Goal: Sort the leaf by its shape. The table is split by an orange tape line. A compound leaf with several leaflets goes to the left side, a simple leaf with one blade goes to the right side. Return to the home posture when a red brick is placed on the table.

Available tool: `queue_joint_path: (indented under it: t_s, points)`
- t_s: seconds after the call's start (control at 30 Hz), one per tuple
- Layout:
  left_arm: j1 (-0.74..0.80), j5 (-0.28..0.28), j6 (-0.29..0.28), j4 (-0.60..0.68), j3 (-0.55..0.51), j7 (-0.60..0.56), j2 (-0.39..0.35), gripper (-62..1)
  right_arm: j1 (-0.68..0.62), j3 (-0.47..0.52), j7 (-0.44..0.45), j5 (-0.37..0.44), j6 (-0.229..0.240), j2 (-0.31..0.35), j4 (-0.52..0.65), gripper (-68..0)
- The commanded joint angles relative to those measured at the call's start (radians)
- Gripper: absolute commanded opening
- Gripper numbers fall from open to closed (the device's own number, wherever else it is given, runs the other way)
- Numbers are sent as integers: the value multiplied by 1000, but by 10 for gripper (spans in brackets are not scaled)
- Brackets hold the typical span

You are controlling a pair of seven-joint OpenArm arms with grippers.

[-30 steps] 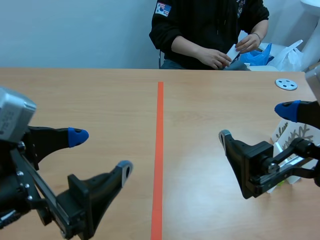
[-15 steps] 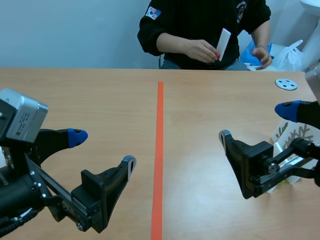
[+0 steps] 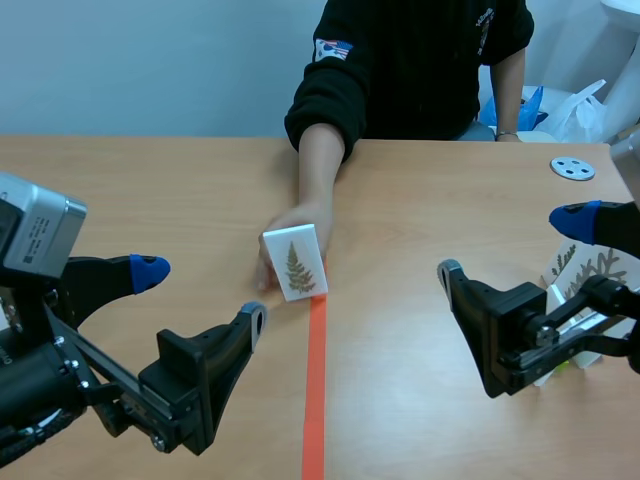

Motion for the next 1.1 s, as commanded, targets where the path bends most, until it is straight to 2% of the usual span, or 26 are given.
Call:
queue_joint_path:
  t_s: [0.0,0.57,0.73,0.83,1.07]
  points:
    - [-5,-6,-6,5,-3,-13,0,14,9,2,18,11,0,0,7,1]
    - [-5,-6,-7,5,-3,-13,-1,14,28,0,18,11,8,0,-15,1]
    - [-5,-6,-10,5,-3,-13,0,14,92,-20,29,11,19,0,-87,1]
    - [-5,-6,-10,5,-3,-13,0,14,145,-59,43,11,55,0,-149,1]
    - [-5,-6,-10,5,-3,-13,0,14,290,-178,81,-6,57,0,-307,1]
